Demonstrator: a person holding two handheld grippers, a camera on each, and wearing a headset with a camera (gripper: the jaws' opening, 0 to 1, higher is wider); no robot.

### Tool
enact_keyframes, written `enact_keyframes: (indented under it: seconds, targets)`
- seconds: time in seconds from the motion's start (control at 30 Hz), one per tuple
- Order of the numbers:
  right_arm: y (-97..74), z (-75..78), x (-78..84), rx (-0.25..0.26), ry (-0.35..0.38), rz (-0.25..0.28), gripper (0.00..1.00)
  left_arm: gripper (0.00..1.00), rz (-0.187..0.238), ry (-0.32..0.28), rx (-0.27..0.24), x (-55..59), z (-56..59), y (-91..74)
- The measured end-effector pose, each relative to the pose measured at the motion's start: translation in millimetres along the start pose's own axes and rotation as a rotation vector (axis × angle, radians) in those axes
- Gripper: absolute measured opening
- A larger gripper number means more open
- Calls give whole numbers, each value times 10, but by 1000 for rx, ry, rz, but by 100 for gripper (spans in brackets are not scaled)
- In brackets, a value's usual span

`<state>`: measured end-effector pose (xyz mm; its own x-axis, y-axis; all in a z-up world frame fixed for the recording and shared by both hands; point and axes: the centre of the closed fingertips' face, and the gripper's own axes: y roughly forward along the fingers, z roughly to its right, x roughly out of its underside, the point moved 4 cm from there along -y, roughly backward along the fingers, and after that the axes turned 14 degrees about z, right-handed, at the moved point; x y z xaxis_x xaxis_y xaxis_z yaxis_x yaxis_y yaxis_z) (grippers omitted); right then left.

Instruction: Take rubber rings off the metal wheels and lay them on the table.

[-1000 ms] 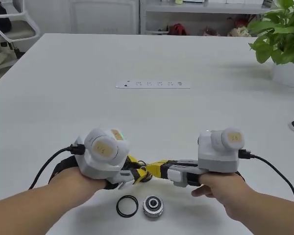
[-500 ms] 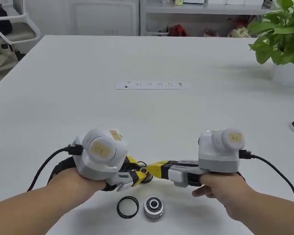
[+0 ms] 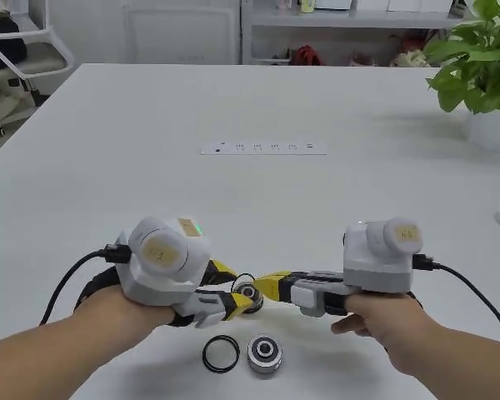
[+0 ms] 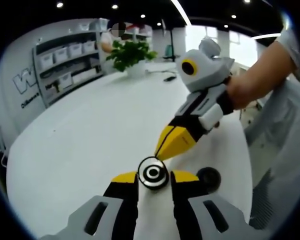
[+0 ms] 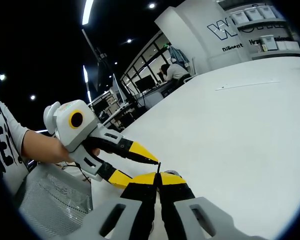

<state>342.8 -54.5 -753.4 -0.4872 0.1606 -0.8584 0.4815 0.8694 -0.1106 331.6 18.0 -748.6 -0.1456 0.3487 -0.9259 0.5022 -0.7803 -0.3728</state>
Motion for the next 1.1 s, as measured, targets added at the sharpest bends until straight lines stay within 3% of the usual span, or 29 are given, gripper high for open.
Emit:
enact_keyframes:
  seconds: [1.1]
  targets:
    - [-39,-93,-134,-10,7,37,0,47,58,-63,-36,-105,-12,-400]
